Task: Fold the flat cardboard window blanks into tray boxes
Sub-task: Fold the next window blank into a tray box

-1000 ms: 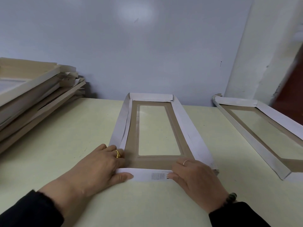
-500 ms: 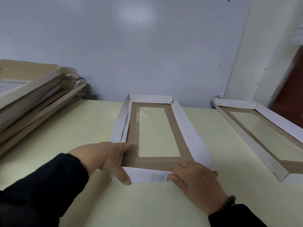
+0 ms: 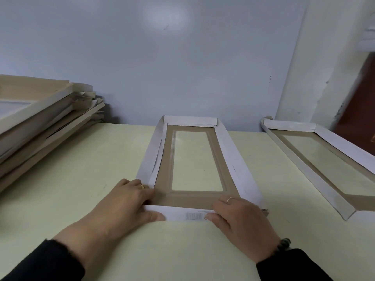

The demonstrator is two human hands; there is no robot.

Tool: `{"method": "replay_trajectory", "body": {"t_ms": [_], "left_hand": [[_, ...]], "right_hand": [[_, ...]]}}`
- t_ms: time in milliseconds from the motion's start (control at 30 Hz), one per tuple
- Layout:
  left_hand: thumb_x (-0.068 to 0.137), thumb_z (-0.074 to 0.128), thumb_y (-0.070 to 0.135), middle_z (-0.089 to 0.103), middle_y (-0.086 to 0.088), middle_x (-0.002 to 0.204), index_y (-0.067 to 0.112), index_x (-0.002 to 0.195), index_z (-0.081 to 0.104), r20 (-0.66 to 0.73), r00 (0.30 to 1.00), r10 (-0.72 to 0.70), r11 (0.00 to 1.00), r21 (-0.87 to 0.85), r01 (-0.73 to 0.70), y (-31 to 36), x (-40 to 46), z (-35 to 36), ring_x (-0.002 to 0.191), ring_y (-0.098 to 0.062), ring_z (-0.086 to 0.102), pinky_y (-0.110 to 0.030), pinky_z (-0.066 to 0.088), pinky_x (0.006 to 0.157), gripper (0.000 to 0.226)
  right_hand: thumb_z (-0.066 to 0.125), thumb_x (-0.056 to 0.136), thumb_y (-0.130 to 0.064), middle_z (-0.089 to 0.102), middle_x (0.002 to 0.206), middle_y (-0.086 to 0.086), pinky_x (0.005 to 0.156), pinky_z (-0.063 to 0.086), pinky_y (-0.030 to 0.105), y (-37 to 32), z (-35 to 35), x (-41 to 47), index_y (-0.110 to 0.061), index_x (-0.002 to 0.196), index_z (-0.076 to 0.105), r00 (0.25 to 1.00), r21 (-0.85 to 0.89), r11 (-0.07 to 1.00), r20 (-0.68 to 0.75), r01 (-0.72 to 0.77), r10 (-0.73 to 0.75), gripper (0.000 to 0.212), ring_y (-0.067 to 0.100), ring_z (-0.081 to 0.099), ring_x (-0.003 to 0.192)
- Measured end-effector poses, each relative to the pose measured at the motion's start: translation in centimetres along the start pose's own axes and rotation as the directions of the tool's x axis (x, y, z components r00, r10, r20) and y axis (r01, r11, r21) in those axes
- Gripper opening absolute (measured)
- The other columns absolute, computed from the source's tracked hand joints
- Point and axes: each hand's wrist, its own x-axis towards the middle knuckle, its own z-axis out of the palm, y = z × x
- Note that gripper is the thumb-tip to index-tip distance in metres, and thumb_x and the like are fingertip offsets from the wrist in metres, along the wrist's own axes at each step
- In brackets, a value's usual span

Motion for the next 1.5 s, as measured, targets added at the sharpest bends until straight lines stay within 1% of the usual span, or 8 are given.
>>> {"method": "replay_trajectory", "body": {"t_ms": [300, 467, 633, 800, 933, 1167, 1333, 1500], "left_hand": [[0.082, 0.02, 0.055, 0.047, 0.011, 0.077, 0.024, 0.103, 0.06, -0.097, 0.995, 0.024, 0.993, -0.112, -0.035, 1.4, -1.1, 0.6, 0.082, -0.01, 0.048, -0.016, 0.024, 0.091, 0.054], [0.086, 0.049, 0.037, 0.049, 0.013, 0.065, 0.022, 0.089, 0.068, -0.134, 0.989, 0.057, 0.992, -0.107, -0.071, 1.9, -1.2, 0.1, 0.067, -0.018, 0.057, -0.019, 0.029, 0.079, 0.025], [0.084, 0.031, 0.05, 0.044, 0.013, 0.073, 0.024, 0.104, 0.063, -0.107, 0.994, -0.008, 0.983, -0.181, -0.012, 1.6, -1.3, 0.5, 0.079, -0.014, 0.049, -0.016, 0.024, 0.087, 0.046], [0.087, 0.032, 0.049, 0.037, 0.015, 0.069, 0.024, 0.098, 0.061, -0.106, 0.994, -0.016, 0.98, -0.197, -0.006, 1.6, -1.3, 0.7, 0.073, -0.01, 0.039, -0.018, 0.025, 0.088, 0.041], [0.092, 0.036, 0.047, 0.035, 0.015, 0.065, 0.021, 0.089, 0.057, -0.108, 0.994, -0.026, 0.981, -0.192, 0.005, 1.7, -1.3, 0.7, 0.072, -0.014, 0.041, -0.017, 0.024, 0.086, 0.033], [0.09, 0.026, 0.054, 0.043, 0.015, 0.072, 0.027, 0.098, 0.056, -0.073, 0.994, -0.085, 0.978, -0.196, 0.069, 1.6, -1.3, 0.7, 0.088, -0.011, 0.045, -0.009, 0.023, 0.089, 0.042], [0.088, 0.047, 0.056, 0.045, 0.013, 0.072, 0.035, 0.065, 0.038, -0.104, 0.986, -0.13, 0.951, -0.293, 0.094, 1.4, -1.7, 0.4, 0.093, 0.0, 0.038, -0.006, 0.026, 0.086, 0.032], [0.08, 0.059, 0.053, 0.051, 0.022, 0.09, 0.03, 0.067, 0.068, -0.166, 0.973, -0.16, 0.932, -0.349, 0.094, 0.5, -1.7, 0.2, 0.091, 0.001, 0.04, -0.014, 0.033, 0.077, 0.028]], "right_hand": [[0.041, 0.091, -0.028, 0.047, 0.053, -0.006, 0.063, 0.035, 0.028, 3.2, -0.5, -0.4, -0.014, 0.061, 0.058, 0.976, 0.228, 0.953, 0.128, -0.201, 0.175, 0.037, 0.019, 0.049, 0.057], [0.035, 0.096, -0.012, 0.062, 0.114, -0.013, 0.089, 0.029, 0.026, 5.9, 0.2, -0.3, -0.024, 0.107, 0.063, 0.875, 0.165, 0.916, 0.398, -0.365, 0.277, 0.032, 0.013, 0.049, 0.102], [0.034, 0.093, -0.011, 0.047, 0.132, -0.024, 0.089, 0.025, 0.019, 6.1, 0.4, 0.8, -0.037, 0.124, 0.052, 0.788, 0.141, 0.879, 0.522, -0.455, 0.325, 0.045, 0.009, 0.04, 0.104], [0.035, 0.092, -0.013, 0.06, 0.109, -0.007, 0.085, 0.037, 0.027, 5.9, 0.4, 0.5, -0.02, 0.105, 0.058, 0.824, 0.072, 0.902, 0.444, -0.425, 0.353, 0.028, 0.017, 0.048, 0.096], [0.037, 0.094, -0.016, 0.038, 0.07, 0.001, 0.059, 0.027, 0.025, 5.8, 0.0, 0.2, -0.016, 0.062, 0.029, 0.881, 0.063, 0.937, 0.366, -0.344, 0.299, 0.033, 0.022, 0.036, 0.066], [-0.002, 0.07, -0.082, 0.031, 0.053, 0.004, 0.07, 0.027, 0.02, 5.5, -0.1, 0.1, -0.014, 0.054, 0.023, 0.857, 0.115, 0.949, 0.471, -0.295, 0.21, 0.075, 0.016, 0.029, 0.054], [0.055, 0.063, -0.077, 0.045, 0.057, -0.012, 0.065, 0.029, 0.017, 6.9, -0.7, -1.0, -0.024, 0.045, 0.033, 0.897, 0.305, 0.892, 0.393, -0.333, 0.201, 0.06, 0.004, 0.04, 0.064], [0.065, 0.079, -0.041, 0.054, 0.072, -0.013, 0.068, 0.031, 0.017, 7.2, -1.4, -1.3, -0.026, 0.049, 0.048, 0.861, 0.29, 0.866, 0.438, -0.408, 0.259, 0.038, 0.008, 0.047, 0.078]]}}
